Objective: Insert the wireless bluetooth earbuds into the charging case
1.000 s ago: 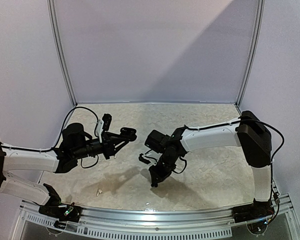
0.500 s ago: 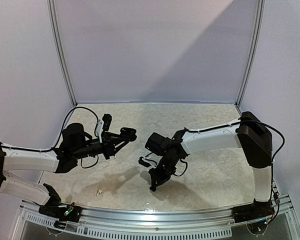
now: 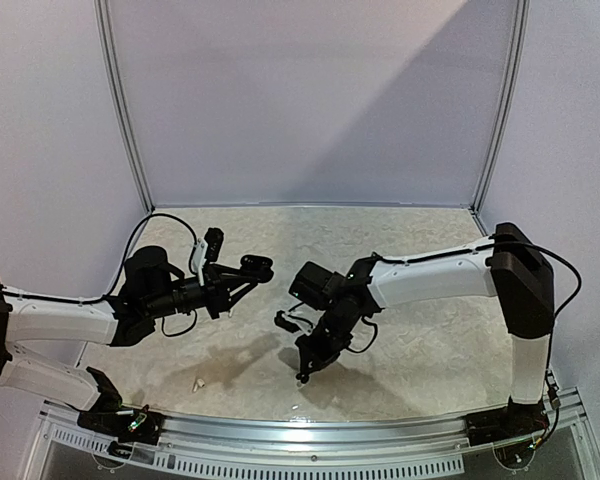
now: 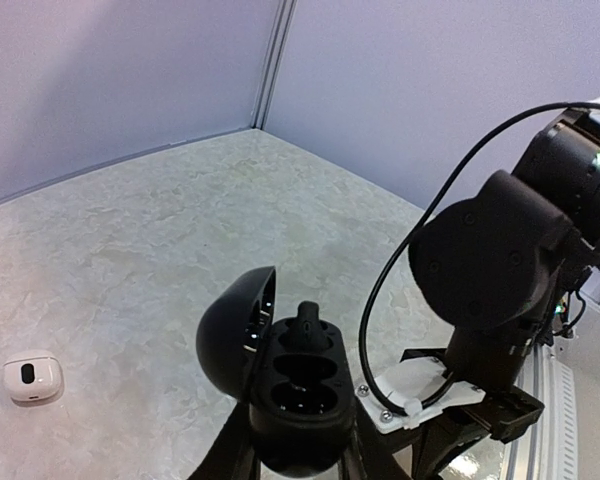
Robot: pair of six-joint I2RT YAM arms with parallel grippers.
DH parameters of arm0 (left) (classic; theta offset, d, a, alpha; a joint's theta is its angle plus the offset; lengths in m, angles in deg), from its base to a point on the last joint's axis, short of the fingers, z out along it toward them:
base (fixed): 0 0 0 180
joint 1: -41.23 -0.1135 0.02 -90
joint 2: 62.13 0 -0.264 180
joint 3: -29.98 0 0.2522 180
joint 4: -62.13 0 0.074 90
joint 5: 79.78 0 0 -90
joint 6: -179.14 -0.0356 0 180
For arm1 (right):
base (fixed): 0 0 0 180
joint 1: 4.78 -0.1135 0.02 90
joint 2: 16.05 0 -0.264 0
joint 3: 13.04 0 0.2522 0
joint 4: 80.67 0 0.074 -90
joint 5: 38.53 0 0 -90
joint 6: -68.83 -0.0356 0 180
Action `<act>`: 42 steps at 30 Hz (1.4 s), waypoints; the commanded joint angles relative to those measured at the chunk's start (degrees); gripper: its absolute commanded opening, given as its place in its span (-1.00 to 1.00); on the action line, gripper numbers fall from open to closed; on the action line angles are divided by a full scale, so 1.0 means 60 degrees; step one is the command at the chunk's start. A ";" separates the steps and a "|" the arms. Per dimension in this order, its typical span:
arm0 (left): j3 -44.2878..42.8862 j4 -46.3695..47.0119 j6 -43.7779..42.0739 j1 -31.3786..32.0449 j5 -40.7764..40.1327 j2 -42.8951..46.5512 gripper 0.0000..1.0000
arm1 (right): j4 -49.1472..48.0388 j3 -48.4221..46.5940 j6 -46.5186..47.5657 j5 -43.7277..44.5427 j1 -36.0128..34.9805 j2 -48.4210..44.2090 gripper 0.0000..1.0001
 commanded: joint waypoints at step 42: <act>-0.0532 0.4052 -0.0300 0.0010 0.3257 -0.1131 -1.00 | -0.0432 -0.4717 0.7213 0.6836 -0.1853 -0.2497 -1.00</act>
